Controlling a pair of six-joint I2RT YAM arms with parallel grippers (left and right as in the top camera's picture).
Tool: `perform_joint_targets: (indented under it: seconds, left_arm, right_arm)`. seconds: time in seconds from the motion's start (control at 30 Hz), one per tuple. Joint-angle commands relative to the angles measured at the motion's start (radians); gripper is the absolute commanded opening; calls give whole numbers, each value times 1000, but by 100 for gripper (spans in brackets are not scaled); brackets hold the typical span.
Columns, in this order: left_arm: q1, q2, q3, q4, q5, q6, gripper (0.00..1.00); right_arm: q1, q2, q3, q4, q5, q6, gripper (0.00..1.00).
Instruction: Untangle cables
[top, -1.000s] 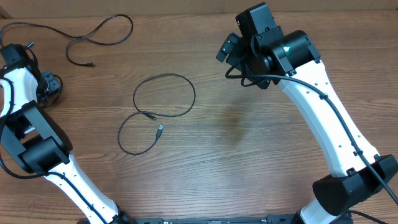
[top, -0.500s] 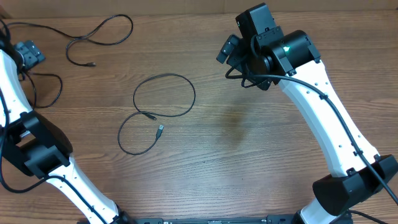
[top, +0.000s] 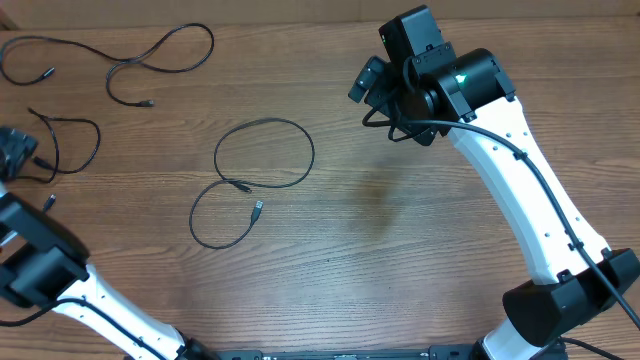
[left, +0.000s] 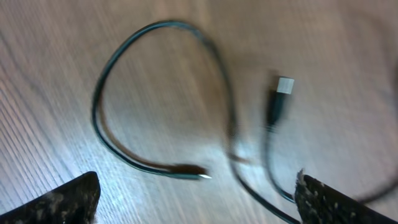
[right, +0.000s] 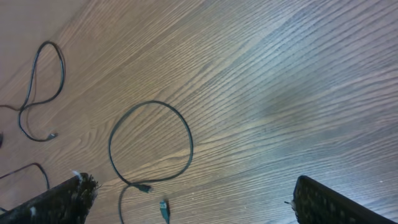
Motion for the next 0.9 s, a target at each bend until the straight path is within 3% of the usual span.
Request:
perform_joint_targets:
  seconds: [0.0, 0.3, 0.6, 0.73, 0.83, 0.87]
  left_arm:
    - [36, -17, -98, 61, 114, -44, 100]
    - [29, -14, -266, 264, 247, -34, 100]
    - [8, -11, -269, 283, 241, 36, 91]
    - [8, -1, -270, 280, 242, 77, 64]
    - [8, 5, -287, 283, 241, 93, 55]
    - [8, 8, -291, 284, 242, 100, 47]
  right_arm:
    - [-1, 3, -7, 12, 3, -5, 100]
    - [-1, 2, -7, 22, 3, -5, 100]
    - [-1, 3, -7, 23, 3, -4, 100]
    - [-1, 2, -7, 18, 2, -4, 100]
    - [-1, 2, -7, 15, 3, -4, 100]
    - [-1, 2, -7, 15, 3, -4, 100]
